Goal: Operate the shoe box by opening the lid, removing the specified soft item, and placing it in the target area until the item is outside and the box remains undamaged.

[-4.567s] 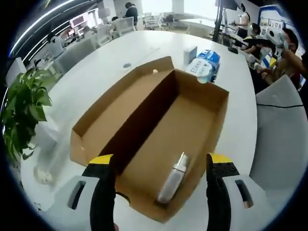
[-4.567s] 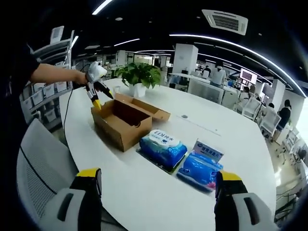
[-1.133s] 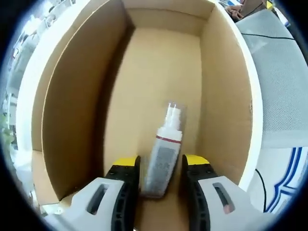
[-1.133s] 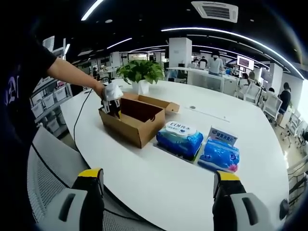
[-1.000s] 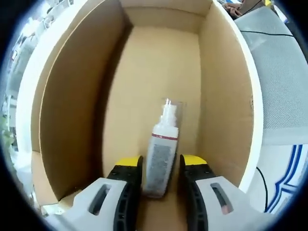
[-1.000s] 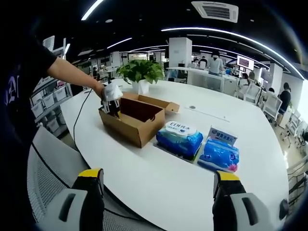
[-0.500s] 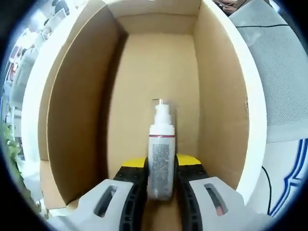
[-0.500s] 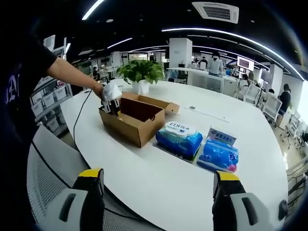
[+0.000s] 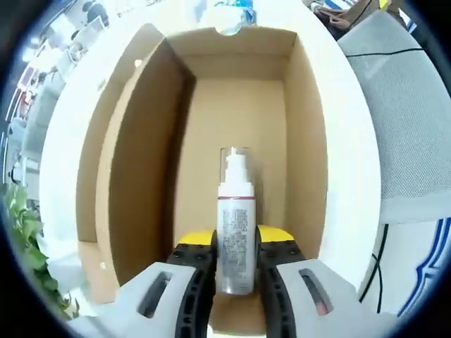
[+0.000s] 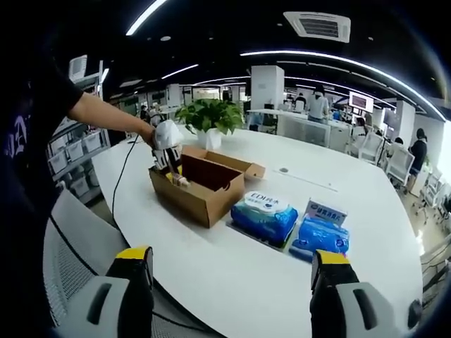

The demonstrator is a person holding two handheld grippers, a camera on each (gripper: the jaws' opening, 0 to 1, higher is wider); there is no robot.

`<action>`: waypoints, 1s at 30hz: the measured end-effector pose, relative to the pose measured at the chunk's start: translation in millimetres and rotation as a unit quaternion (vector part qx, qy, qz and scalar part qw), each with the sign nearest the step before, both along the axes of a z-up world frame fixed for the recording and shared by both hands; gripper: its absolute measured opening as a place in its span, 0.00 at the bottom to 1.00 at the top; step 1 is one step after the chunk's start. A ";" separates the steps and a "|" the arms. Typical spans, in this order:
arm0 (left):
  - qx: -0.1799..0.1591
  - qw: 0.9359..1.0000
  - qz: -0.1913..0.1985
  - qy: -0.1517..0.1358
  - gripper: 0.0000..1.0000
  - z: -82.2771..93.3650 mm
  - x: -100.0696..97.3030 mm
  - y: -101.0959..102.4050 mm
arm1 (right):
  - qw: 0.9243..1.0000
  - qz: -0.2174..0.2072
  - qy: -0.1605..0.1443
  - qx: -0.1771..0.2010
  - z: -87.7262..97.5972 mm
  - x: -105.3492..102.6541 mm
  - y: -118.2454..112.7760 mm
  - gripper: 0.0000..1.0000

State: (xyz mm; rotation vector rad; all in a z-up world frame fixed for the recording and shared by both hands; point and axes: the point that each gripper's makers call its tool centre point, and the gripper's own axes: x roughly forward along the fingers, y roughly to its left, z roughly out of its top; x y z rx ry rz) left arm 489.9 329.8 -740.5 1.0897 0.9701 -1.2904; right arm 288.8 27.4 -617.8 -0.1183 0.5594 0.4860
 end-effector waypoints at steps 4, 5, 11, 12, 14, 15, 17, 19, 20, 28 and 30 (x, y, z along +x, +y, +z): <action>-0.012 1.000 0.006 -0.004 0.20 13.5 -0.5 -4.9 | 1.000 0.006 -0.005 0.000 2.6 0.1 2.2 0.93; -0.014 1.000 0.008 -0.005 0.20 16.3 -0.7 -5.8 | 1.000 0.007 -0.006 0.000 3.0 0.1 2.5 0.93; -0.026 1.000 0.017 -0.006 0.20 33.1 -4.2 -10.4 | 1.000 0.020 -0.020 0.004 9.2 1.1 8.2 0.91; -0.027 0.999 0.016 -0.008 0.20 35.9 -4.9 -10.9 | 1.000 0.022 -0.020 0.004 9.7 0.9 9.0 0.91; -0.032 0.999 0.014 -0.009 0.20 40.4 -6.3 -12.4 | 0.999 0.025 -0.024 0.006 11.7 1.5 10.7 0.91; -0.034 0.999 0.014 -0.011 0.20 42.0 -6.4 -12.9 | 0.999 0.027 -0.026 0.008 12.8 1.6 11.8 0.91; -0.035 0.999 0.014 -0.014 0.20 45.9 -7.3 -13.6 | 0.999 0.030 -0.029 0.008 15.0 2.0 13.7 0.92; -0.038 0.999 0.014 -0.017 0.20 49.7 -7.6 -14.3 | 0.999 0.033 -0.033 0.007 17.2 2.3 14.7 0.92; -0.039 0.999 0.014 -0.017 0.20 51.1 -8.1 -14.4 | 0.999 0.033 -0.033 0.008 18.0 2.4 15.1 0.92; -0.048 0.999 0.011 -0.021 0.20 61.6 -13.4 -16.8 | 0.998 0.042 -0.043 0.009 25.0 4.2 19.4 0.92; -0.048 0.999 0.010 -0.023 0.20 63.6 -13.8 -16.6 | 0.998 0.045 -0.045 0.009 26.7 4.4 20.7 0.92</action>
